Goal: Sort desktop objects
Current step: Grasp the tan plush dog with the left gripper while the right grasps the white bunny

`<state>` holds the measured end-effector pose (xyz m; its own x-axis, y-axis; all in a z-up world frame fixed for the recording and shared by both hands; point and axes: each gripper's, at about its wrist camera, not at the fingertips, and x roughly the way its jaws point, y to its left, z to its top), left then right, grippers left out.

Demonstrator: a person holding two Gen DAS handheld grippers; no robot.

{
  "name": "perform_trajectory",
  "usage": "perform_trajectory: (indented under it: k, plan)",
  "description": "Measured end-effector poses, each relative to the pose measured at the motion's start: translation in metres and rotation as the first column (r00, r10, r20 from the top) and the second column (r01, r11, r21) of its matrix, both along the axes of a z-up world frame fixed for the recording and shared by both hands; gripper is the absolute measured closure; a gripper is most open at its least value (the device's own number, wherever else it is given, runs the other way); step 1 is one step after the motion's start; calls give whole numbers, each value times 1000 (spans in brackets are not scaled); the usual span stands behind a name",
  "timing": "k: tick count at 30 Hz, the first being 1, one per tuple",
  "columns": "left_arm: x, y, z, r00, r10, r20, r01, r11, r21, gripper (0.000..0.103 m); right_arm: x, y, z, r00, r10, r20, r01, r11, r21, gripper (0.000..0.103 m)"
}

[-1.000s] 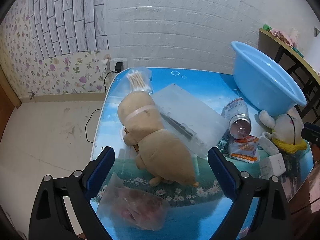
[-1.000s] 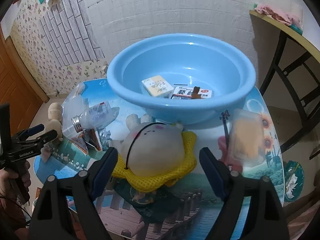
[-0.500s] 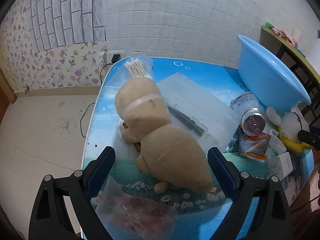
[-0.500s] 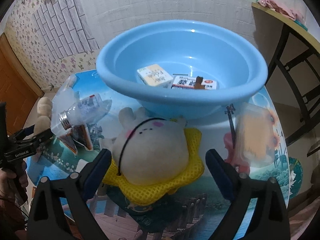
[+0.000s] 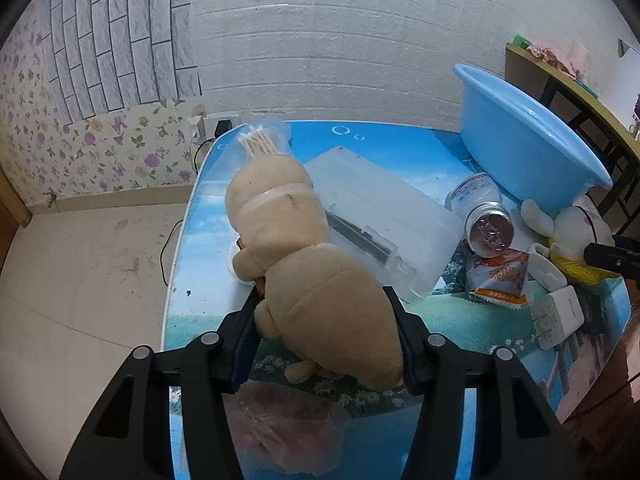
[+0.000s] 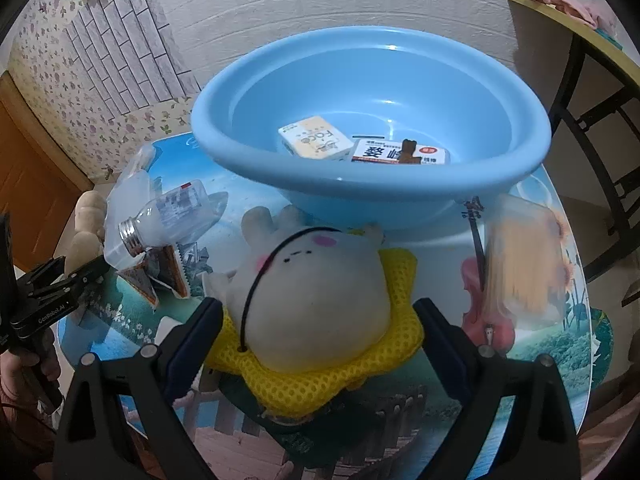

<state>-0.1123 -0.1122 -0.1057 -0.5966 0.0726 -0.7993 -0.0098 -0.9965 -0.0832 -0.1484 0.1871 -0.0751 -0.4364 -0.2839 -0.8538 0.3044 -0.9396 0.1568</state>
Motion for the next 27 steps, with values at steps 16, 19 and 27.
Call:
perform_trajectory:
  k: [16,19,27]
  plan:
    - [15,14,36,997,-13,-71,10,1000,-29,48,12,7,9,997,60,-42,-61,998,-21,31]
    - [18,19,43,996,-11,-86,9,1000,-25,48,15,10,12,997,63,-43,-65,997,-35,31]
    - [23,31,65,991,-31,-131,28,999,-22,48,25,17,32,994,72,-83,-76,996,-53,32]
